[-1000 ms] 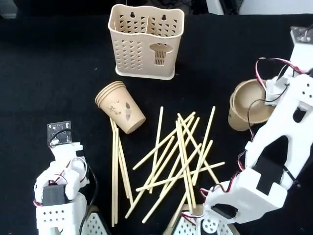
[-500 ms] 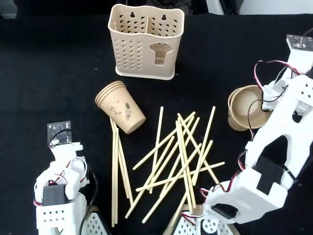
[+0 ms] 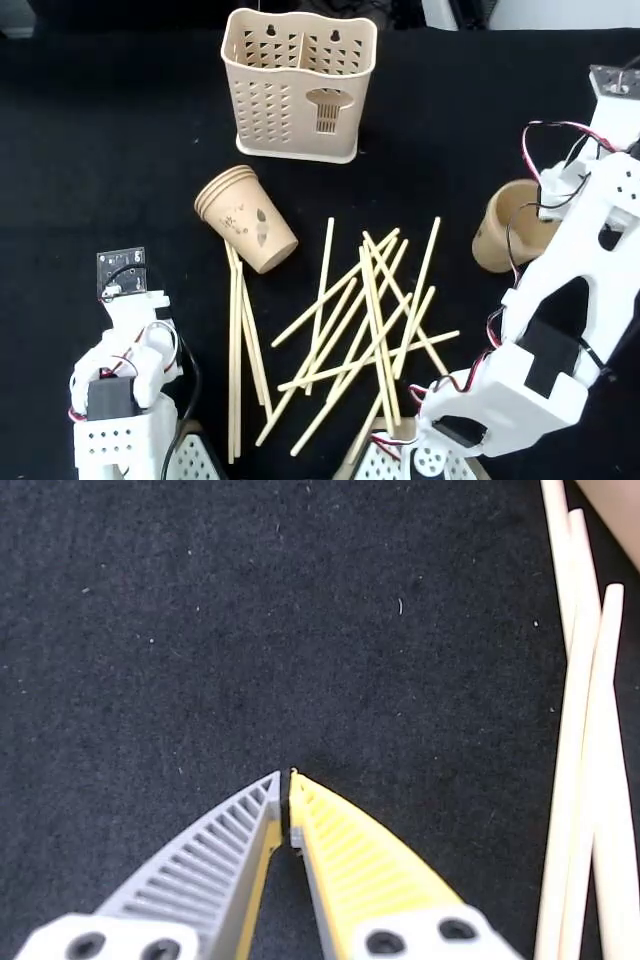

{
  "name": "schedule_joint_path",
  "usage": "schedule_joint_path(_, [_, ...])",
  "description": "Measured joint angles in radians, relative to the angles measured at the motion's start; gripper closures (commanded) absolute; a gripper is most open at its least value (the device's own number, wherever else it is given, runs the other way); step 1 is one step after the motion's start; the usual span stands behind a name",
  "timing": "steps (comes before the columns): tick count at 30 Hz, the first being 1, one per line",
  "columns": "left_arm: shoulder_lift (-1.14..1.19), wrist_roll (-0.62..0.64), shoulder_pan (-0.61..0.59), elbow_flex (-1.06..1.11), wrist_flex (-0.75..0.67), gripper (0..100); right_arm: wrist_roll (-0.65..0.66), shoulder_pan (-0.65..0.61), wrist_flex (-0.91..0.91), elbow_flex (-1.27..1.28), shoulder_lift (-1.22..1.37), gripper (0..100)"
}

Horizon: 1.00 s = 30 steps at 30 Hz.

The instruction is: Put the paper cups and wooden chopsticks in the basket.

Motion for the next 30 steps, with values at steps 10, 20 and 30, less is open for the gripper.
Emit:
schedule_joint_path(10, [0.000,0.000,0.000,0.000,0.000,97,-0.002,-0.009,0.003,-0.112,0.000,98.6])
schedule_joint_path(20, [0.000,0.000,0.000,0.000,0.000,97,-0.002,-0.184,0.008,0.003,-0.319,98.6])
schedule_joint_path(30, [0.000,-0.170,-0.057,-0.055,-0.091,85,0.000,-0.528,-0.012,0.611,-0.833,98.6])
